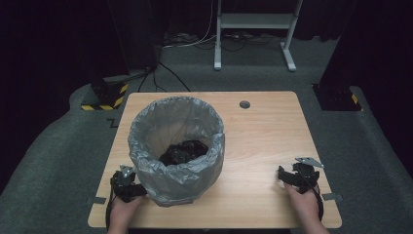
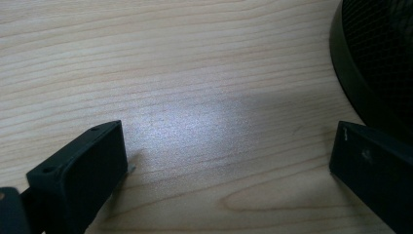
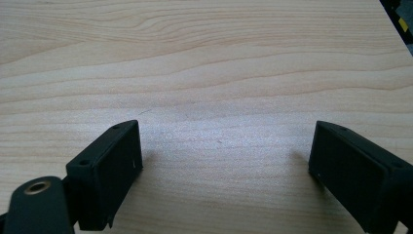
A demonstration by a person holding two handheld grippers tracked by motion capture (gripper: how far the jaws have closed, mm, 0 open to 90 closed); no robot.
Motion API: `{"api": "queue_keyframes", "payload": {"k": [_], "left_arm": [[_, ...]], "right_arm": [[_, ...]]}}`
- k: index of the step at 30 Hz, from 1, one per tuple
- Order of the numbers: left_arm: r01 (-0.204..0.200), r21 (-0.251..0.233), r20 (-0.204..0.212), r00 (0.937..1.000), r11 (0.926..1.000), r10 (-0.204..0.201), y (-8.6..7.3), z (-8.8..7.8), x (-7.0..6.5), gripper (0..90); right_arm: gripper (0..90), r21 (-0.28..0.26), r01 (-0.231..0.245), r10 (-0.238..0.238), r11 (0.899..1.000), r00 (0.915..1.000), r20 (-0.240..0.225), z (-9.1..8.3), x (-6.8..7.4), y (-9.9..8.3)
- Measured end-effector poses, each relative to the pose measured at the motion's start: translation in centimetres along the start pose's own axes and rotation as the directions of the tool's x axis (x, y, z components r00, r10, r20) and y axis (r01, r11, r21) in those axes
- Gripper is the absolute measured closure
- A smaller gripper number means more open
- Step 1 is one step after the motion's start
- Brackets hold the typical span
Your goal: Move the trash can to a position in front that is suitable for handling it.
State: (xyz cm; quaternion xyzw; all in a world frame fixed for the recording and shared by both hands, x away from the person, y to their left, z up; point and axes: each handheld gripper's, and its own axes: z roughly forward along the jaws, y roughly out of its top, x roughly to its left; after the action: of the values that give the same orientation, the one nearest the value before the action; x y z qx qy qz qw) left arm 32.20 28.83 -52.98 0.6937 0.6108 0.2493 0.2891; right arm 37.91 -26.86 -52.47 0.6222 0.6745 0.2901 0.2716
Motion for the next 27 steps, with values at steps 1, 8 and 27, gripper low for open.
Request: {"api": "queue_keyframes", "payload": {"k": [1, 8, 27], "left_arm": [[-0.002, 0.001, 0.002, 1.0, 1.0, 0.002, 0.0, 0.0, 0.0, 0.1], [-0.001, 0.002, 0.003, 1.0, 1.0, 0.001, 0.1, 0.1, 0.1, 0.1], [-0.027, -0.007, 0.015, 0.9995, 0.9996, 0.027, 0.5, -0.6, -0.3, 0.5]], "right_arm": [[11.8, 0.0, 0.0, 0.0, 1.0, 1.0, 0.0, 0.0, 0.0, 0.0], [11.8, 0.0, 0.009, -0.009, 1.0, 0.9999, -0.015, -0.2, -0.1, -0.1], [12.2, -0.107, 0.063, -0.071, 0.992, 0.9947, -0.074, -2.1, 0.7, 0.7]]}}
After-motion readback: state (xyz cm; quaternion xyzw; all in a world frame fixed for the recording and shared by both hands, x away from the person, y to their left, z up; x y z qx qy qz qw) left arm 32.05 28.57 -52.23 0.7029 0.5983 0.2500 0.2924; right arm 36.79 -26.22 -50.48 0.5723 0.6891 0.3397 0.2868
